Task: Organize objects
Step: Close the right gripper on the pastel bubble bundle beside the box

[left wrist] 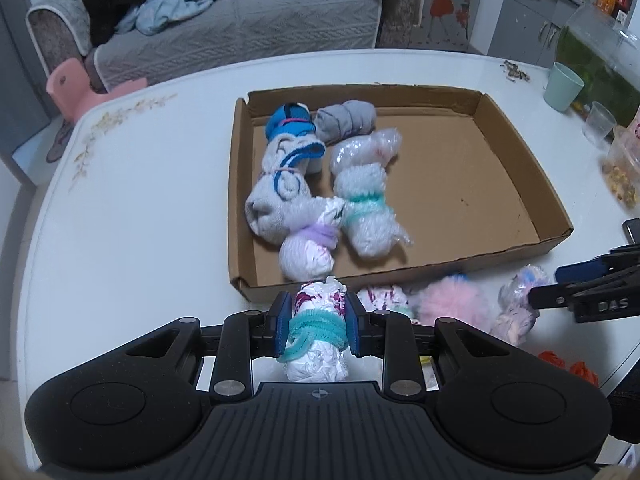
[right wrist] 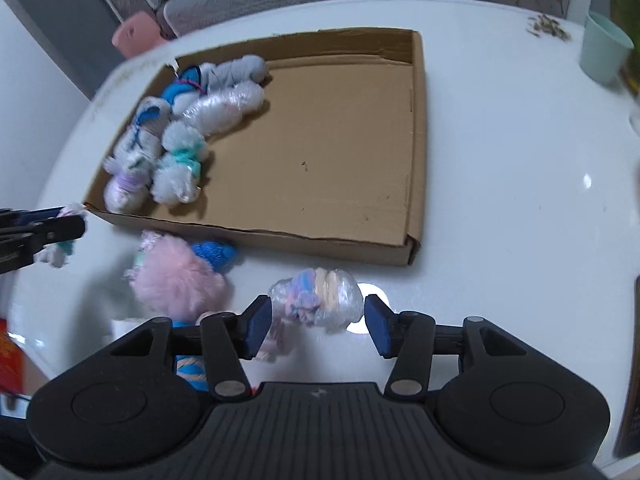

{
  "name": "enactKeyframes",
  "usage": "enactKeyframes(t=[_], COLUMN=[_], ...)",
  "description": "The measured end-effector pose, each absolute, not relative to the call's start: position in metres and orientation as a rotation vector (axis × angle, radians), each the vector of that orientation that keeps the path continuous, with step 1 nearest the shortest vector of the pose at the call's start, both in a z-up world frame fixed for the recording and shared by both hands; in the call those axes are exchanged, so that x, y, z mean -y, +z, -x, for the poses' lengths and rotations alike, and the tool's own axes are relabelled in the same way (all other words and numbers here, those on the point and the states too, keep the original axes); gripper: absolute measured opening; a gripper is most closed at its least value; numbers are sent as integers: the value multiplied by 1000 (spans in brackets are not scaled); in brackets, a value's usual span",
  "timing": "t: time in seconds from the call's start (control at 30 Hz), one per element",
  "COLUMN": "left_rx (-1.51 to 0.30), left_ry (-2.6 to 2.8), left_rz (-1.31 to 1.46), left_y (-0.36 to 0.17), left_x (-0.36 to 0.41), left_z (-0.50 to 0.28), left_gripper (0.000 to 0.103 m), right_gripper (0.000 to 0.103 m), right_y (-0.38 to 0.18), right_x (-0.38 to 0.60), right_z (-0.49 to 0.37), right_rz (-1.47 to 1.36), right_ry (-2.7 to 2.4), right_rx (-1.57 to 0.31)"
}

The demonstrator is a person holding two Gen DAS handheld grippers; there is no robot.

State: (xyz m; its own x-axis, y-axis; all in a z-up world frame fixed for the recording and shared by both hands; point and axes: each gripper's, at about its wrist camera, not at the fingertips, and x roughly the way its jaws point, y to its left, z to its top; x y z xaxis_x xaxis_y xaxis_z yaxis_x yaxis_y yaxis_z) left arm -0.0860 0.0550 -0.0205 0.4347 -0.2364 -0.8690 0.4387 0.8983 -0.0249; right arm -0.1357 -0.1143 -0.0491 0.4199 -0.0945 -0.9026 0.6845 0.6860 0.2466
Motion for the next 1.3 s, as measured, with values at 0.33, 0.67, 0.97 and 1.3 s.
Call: enactKeyframes(t=[0.33,0.67,0.97,1.3], left_rx=[-1066,-1057,-1059,-1055], left_ry=[-431,-423,-434,-453], left_rz=[-214,-245,-260,-246], left_y=[-29,-32,-33,-32], left_x=[-53,-45,-41,-31], left_z=[90,93,95,94], left_gripper=[34,34,34,35], right_gripper=[57,33,24,23], right_y=[-66,-72,-67,-52], right_x=[109,117,121,115], right_z=[116,121,131,150], right_rz=[-634,-633,-667,-691], right_ry=[-588,-609,-573,-559], right_rx=[-1063,-1060,-1014,-952])
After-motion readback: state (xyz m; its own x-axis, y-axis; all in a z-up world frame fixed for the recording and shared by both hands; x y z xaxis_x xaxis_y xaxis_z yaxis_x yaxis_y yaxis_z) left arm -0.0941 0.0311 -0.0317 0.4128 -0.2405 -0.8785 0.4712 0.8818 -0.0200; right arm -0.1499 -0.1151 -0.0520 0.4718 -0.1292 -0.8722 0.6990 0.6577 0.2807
